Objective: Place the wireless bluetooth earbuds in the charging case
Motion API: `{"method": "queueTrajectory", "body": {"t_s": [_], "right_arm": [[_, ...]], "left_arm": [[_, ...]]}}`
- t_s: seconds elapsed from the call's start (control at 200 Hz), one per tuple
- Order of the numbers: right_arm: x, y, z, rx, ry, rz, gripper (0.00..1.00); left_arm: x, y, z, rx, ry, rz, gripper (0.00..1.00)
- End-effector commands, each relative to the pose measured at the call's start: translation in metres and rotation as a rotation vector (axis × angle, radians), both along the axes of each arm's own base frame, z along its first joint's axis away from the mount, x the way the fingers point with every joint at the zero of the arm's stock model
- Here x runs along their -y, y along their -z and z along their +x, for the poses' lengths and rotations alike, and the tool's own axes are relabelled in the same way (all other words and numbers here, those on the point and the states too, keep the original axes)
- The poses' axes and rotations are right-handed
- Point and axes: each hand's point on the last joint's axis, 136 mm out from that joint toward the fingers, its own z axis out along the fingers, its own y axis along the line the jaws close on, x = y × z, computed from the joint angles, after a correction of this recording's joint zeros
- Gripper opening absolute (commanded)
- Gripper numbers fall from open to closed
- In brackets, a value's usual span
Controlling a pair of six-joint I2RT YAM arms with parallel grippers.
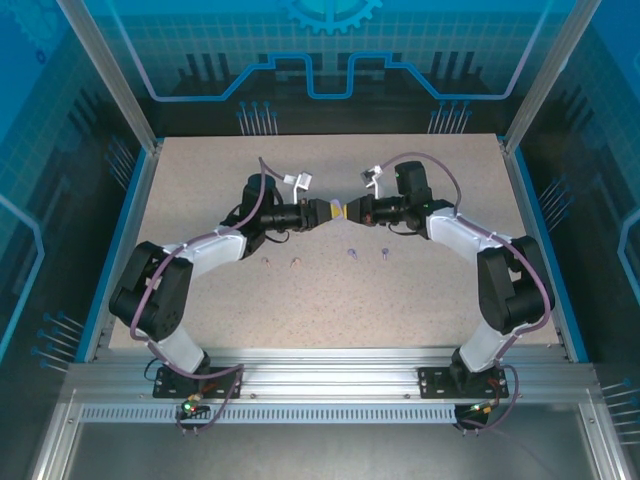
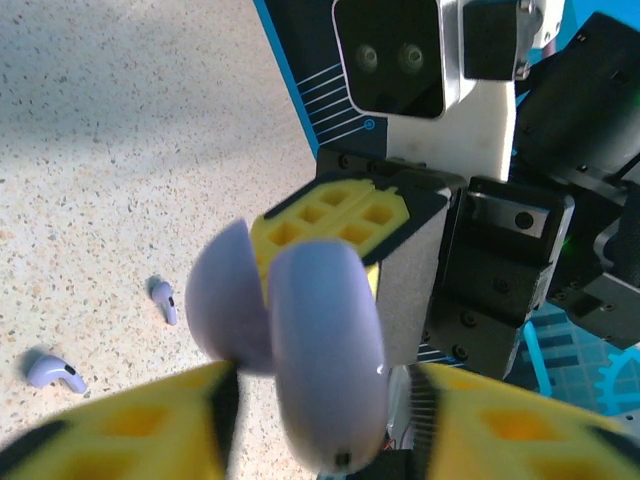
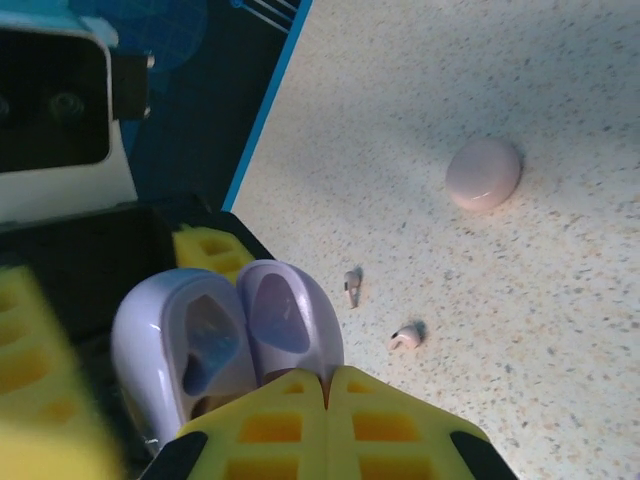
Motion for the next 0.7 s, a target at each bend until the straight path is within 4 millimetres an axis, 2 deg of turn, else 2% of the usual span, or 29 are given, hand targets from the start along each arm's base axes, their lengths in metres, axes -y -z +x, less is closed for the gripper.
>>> {"method": "queueTrajectory", "body": {"t_s": [0.0, 0.08, 0.185, 0.285, 0.42, 0.56, 0.695], "right_arm": [[0.003, -0.005, 0.003, 0.032, 0.020, -0.064, 0.00], [0.008, 0.001, 0.004, 0.028, 0.034, -0.106, 0.00], [0.015, 0.008, 0.007, 0.037, 0.042, -0.168, 0.00], [0.021, 0.014, 0.007, 0.081, 0.022, -0.242, 0.00], [0.027, 0.014, 0.007, 0.169, -0.031, -0.327, 0.00], [0.023, 0.011, 0.005, 0.258, -0.104, -0.352, 0.00], [0.019, 0.013, -0.001, 0.303, -0.173, -0.374, 0.00]], "left_arm": [[0.000, 0.001, 0.003, 0.010, -0.020, 0.041, 0.78], [-0.010, -0.001, 0.006, 0.012, -0.052, 0.063, 0.88], [-0.028, -0.009, 0.010, 0.029, -0.081, 0.086, 0.95], [-0.040, -0.008, 0.011, 0.014, -0.064, 0.138, 0.99], [-0.034, -0.002, 0.004, -0.043, 0.079, 0.174, 0.98], [-0.028, 0.012, -0.002, -0.112, 0.208, 0.206, 0.97], [-0.024, 0.017, -0.002, -0.148, 0.289, 0.216, 0.94]]}}
